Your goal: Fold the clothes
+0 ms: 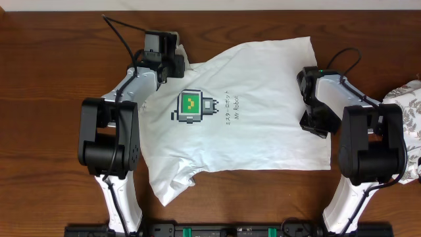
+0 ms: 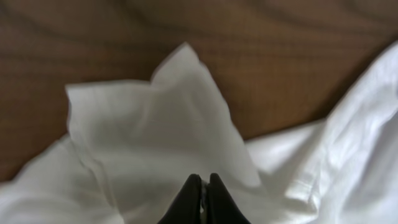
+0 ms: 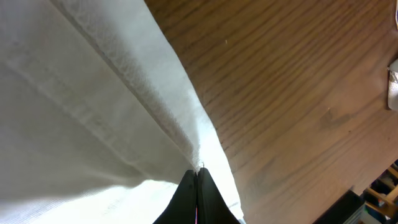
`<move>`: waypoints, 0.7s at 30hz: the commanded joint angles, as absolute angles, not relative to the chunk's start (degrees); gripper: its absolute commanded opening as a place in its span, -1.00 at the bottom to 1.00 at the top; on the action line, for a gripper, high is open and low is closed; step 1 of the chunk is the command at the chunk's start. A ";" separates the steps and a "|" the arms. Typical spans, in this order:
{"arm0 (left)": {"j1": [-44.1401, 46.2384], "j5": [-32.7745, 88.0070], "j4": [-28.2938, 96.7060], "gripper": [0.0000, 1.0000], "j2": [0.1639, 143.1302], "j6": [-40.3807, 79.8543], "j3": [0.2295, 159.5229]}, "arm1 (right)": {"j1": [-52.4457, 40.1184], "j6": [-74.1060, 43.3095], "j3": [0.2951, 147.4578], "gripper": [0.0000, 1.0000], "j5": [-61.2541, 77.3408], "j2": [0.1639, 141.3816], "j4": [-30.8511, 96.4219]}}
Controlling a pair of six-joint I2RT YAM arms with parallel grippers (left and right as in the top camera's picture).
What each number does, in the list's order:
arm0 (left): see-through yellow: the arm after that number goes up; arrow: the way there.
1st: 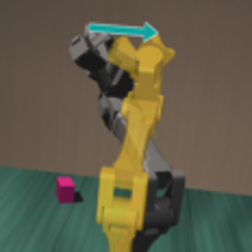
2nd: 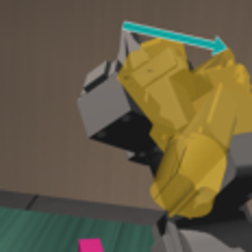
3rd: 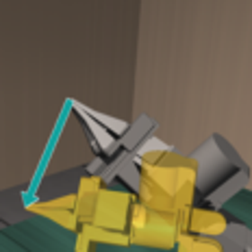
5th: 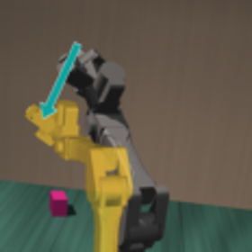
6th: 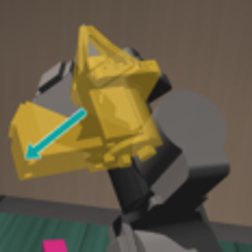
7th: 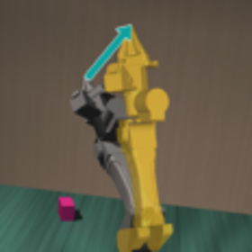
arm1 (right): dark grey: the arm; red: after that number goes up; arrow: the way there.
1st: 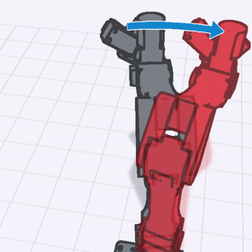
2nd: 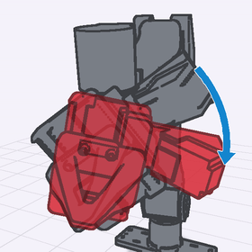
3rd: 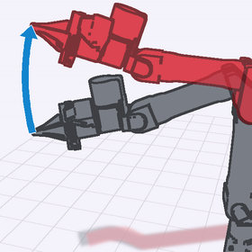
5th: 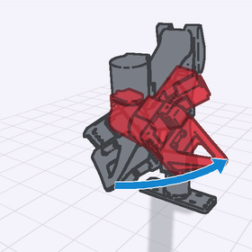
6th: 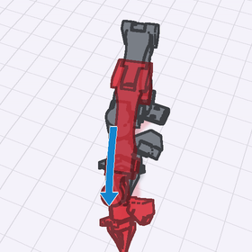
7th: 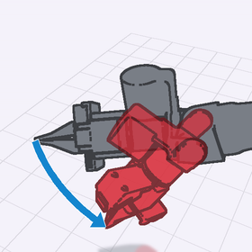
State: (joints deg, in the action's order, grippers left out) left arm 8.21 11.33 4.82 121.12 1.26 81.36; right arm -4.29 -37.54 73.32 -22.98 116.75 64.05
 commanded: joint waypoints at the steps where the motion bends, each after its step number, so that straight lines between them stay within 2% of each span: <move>1: 8.05 8.86 2.22 -0.88 122.15 1.15 81.34 | -4.01 -38.72 72.62 -0.97 -24.43 117.32 64.31; 9: 7.09 1.85 -4.14 -0.88 122.15 1.13 81.56 | -4.14 -38.74 69.63 -0.98 -24.40 117.32 65.14; 15: 2.92 -3.49 -11.33 -0.88 122.15 3.31 81.78 | -4.14 -39.18 66.00 -0.98 -24.40 117.32 64.25; 19: -0.93 -3.49 -11.84 -0.88 122.13 4.49 84.09 | -4.12 -39.16 65.23 -0.97 -24.38 117.32 63.51; 20: -1.91 -3.40 -11.40 -0.78 122.10 5.13 84.88 | -4.14 -39.16 65.25 -0.97 -24.40 117.32 63.44; 21: -2.68 -2.66 -10.90 -0.54 122.10 5.21 85.60 | -4.14 -39.16 65.25 -0.97 -24.38 117.32 63.42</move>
